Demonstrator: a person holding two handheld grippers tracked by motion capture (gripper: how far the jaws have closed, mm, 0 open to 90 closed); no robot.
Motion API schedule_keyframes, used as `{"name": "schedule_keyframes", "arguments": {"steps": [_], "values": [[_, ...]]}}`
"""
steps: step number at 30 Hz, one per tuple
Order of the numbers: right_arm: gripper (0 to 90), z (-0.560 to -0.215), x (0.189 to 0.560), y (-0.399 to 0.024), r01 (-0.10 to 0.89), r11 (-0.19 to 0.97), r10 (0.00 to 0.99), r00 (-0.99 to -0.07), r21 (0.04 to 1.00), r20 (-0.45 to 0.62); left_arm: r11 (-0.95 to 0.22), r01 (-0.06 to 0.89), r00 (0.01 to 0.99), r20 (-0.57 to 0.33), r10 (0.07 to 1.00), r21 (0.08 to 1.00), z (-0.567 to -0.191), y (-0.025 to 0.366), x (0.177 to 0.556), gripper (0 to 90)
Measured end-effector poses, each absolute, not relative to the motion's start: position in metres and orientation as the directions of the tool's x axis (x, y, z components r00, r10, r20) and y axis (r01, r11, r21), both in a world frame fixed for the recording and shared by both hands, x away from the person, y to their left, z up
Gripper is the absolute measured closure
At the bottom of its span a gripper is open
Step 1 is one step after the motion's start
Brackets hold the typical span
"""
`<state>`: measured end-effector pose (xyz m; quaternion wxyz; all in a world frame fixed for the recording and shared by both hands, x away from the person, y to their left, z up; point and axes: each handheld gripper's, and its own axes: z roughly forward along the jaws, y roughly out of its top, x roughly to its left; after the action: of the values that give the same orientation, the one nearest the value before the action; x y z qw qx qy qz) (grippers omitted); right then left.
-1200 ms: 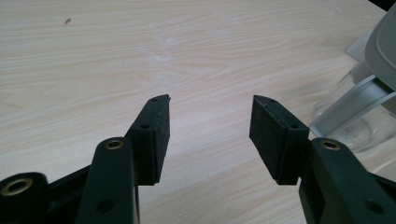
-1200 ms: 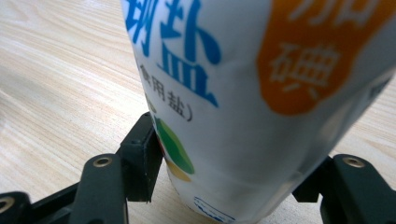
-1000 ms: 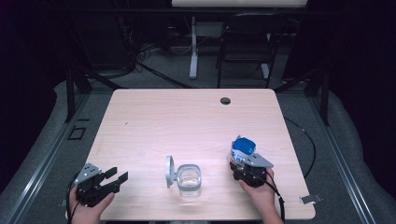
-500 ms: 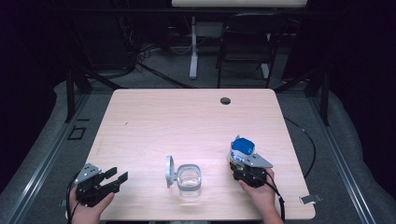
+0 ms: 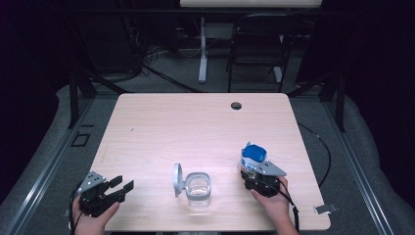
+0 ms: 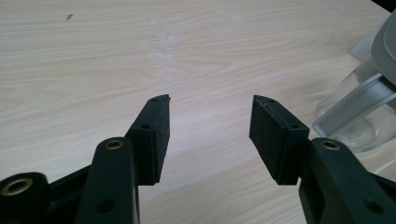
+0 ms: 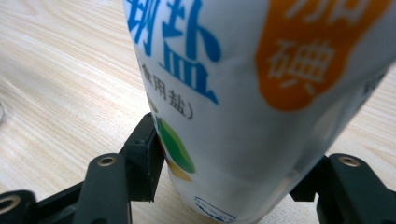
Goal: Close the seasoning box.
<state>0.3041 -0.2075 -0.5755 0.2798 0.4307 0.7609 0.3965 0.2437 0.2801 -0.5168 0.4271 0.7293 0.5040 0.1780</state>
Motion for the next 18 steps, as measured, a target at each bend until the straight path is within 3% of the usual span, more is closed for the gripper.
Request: {"name": "schedule_keyframes", "arguments": {"steps": [18], "values": [[40.7,-0.555,0.296,-0.207,0.380,0.312,0.868,-0.487,0.871,-0.099,-0.126,0.576,0.428,-0.167,0.888,0.808,-0.515,0.281,0.242,48.3]]}}
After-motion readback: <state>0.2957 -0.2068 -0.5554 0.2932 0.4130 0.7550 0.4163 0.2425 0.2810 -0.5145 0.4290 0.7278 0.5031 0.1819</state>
